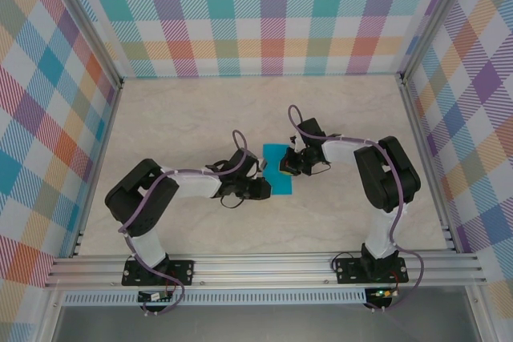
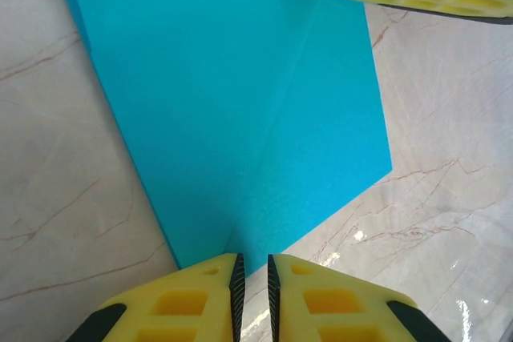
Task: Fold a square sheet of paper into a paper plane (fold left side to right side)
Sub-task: Fold the triangle a second time at the center of the table.
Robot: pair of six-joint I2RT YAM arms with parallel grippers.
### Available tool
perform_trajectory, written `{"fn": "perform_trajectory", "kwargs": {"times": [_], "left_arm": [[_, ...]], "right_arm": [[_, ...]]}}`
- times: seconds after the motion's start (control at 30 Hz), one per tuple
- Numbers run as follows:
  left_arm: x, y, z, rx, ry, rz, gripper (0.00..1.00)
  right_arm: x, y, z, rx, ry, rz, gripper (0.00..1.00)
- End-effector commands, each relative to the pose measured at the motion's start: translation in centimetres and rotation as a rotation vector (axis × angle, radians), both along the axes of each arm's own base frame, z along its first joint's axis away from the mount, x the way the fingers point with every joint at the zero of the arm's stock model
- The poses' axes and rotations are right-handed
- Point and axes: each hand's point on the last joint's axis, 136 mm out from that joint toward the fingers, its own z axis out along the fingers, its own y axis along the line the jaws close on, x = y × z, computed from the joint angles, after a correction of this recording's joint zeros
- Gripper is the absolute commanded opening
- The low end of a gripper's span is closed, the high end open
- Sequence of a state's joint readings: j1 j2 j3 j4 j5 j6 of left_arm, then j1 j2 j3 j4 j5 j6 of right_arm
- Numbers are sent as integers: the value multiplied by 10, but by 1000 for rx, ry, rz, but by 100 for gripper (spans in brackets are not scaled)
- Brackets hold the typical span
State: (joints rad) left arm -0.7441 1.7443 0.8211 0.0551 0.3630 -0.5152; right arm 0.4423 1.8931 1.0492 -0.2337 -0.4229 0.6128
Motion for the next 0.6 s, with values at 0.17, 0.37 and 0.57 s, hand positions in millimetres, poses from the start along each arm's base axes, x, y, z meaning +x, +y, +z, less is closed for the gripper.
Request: {"fn": "perform_trajectory", "kwargs": {"times": [0.17, 0.37, 0.57], "left_arm": [[-4, -14, 55, -166, 12, -25, 20], [13, -14, 51, -162, 25, 11, 21], [23, -11, 31, -163, 66, 35, 21]], "right_arm": [[-13, -12, -13, -71, 54, 6, 1], [-13, -13, -12, -76, 53, 7, 1], [-13, -13, -14, -75, 58, 7, 1]]}}
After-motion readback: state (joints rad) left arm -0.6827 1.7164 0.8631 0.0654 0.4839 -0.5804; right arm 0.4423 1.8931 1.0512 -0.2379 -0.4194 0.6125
